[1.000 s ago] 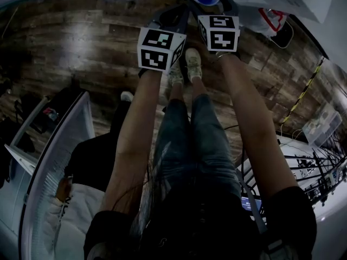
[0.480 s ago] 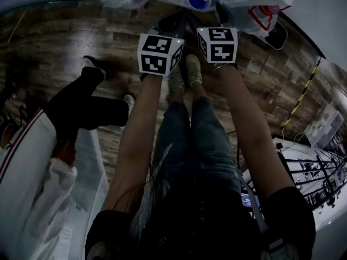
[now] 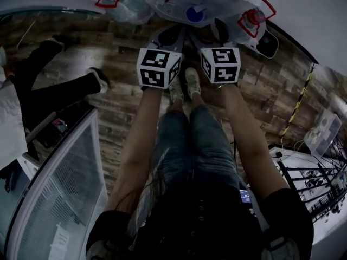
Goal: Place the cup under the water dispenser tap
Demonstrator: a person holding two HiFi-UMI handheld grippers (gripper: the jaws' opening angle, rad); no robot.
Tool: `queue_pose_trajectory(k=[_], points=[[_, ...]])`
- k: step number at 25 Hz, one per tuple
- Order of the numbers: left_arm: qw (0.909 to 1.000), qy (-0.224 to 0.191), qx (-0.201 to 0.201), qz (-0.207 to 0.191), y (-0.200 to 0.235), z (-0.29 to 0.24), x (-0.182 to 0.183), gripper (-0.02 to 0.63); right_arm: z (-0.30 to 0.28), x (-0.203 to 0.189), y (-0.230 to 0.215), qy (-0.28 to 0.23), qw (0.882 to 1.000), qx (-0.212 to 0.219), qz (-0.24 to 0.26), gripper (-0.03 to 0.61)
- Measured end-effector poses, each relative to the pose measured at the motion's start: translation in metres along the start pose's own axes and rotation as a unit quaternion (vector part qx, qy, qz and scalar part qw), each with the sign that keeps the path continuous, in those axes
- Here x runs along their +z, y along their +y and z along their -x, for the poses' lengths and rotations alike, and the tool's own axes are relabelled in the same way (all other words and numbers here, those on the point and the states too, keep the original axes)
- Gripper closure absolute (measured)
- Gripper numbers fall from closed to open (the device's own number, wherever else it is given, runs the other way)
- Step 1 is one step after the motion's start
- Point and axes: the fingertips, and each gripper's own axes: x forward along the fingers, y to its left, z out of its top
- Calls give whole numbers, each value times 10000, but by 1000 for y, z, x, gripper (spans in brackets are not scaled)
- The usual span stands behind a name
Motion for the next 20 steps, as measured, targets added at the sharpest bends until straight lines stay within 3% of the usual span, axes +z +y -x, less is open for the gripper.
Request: queue_pose_trajectory(k=[5, 20], points=[[9997, -218, -60, -11, -13, 14, 32, 612, 26, 31, 5, -274, 9995, 86, -94, 212], [9985, -488, -251, 2, -60, 62, 84, 612, 85, 78, 28, -416, 9980, 436, -190, 377]])
